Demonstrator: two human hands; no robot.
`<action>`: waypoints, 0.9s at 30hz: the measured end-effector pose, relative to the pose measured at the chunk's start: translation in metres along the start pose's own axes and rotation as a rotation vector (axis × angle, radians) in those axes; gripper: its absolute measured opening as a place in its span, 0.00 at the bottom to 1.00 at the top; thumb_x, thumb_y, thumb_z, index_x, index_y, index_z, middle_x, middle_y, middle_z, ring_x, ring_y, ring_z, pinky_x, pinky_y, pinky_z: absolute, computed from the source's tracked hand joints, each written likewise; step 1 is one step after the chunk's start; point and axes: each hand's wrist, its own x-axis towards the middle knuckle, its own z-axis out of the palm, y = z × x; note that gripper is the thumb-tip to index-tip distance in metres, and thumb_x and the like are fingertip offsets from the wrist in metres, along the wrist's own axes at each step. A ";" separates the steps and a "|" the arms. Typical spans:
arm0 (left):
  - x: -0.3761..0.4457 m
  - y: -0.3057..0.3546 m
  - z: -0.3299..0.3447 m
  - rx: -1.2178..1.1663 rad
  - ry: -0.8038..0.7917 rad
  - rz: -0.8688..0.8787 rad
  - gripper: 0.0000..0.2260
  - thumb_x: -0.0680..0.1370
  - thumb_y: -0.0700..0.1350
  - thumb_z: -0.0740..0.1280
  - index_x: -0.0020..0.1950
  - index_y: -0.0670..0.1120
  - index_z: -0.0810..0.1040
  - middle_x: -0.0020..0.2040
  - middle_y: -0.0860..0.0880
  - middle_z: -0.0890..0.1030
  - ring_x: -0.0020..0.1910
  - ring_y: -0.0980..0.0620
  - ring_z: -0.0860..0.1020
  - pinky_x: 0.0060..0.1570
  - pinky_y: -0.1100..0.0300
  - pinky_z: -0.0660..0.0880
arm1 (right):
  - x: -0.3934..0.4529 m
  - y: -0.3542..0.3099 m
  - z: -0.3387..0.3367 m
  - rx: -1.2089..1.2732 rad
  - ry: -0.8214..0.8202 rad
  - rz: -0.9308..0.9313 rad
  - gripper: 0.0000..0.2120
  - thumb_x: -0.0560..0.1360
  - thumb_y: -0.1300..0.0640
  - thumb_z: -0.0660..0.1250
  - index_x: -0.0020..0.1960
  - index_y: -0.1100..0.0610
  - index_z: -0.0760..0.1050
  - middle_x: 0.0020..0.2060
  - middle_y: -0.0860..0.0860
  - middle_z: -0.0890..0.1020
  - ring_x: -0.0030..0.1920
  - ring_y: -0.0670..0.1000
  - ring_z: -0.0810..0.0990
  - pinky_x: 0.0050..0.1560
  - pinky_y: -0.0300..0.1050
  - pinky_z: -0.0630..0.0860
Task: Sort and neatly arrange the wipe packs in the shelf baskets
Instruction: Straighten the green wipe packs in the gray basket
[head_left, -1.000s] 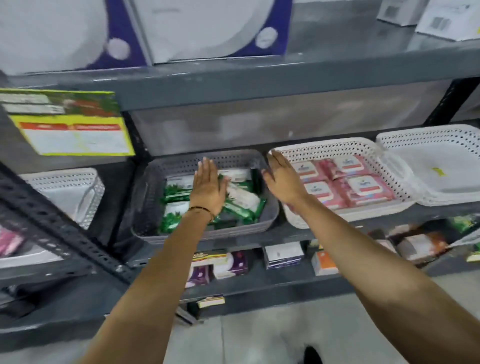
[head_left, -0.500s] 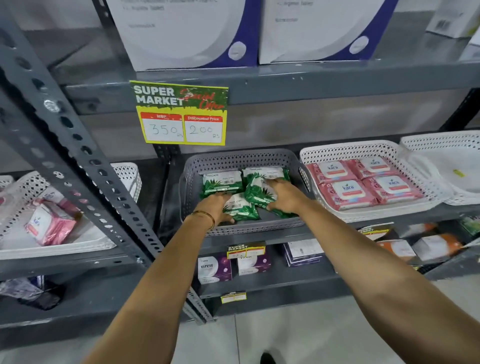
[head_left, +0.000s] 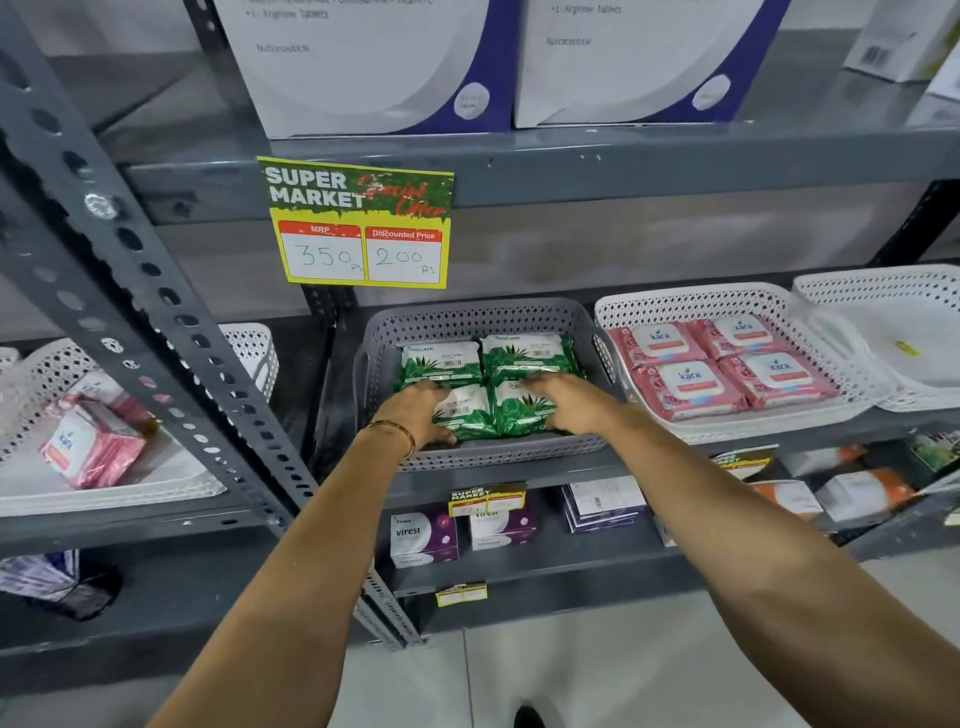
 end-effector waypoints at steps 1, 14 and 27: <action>0.000 0.000 0.000 -0.003 0.002 0.006 0.34 0.70 0.52 0.73 0.73 0.47 0.63 0.73 0.45 0.64 0.69 0.44 0.65 0.66 0.46 0.66 | 0.000 0.001 0.000 -0.009 0.006 -0.010 0.35 0.72 0.73 0.64 0.75 0.53 0.58 0.76 0.52 0.60 0.75 0.55 0.60 0.76 0.47 0.57; 0.009 0.004 -0.013 -0.171 0.187 0.005 0.34 0.77 0.62 0.55 0.76 0.44 0.52 0.77 0.43 0.53 0.75 0.46 0.51 0.72 0.52 0.51 | 0.004 -0.003 -0.011 0.156 0.247 0.009 0.26 0.78 0.53 0.62 0.74 0.56 0.61 0.76 0.54 0.59 0.76 0.55 0.57 0.76 0.53 0.53; 0.070 0.011 0.025 0.092 0.085 -0.079 0.29 0.80 0.58 0.41 0.75 0.43 0.38 0.76 0.44 0.37 0.74 0.47 0.37 0.71 0.54 0.34 | 0.062 -0.006 0.018 -0.166 0.077 0.079 0.28 0.82 0.45 0.41 0.76 0.56 0.36 0.76 0.58 0.36 0.76 0.57 0.33 0.75 0.56 0.33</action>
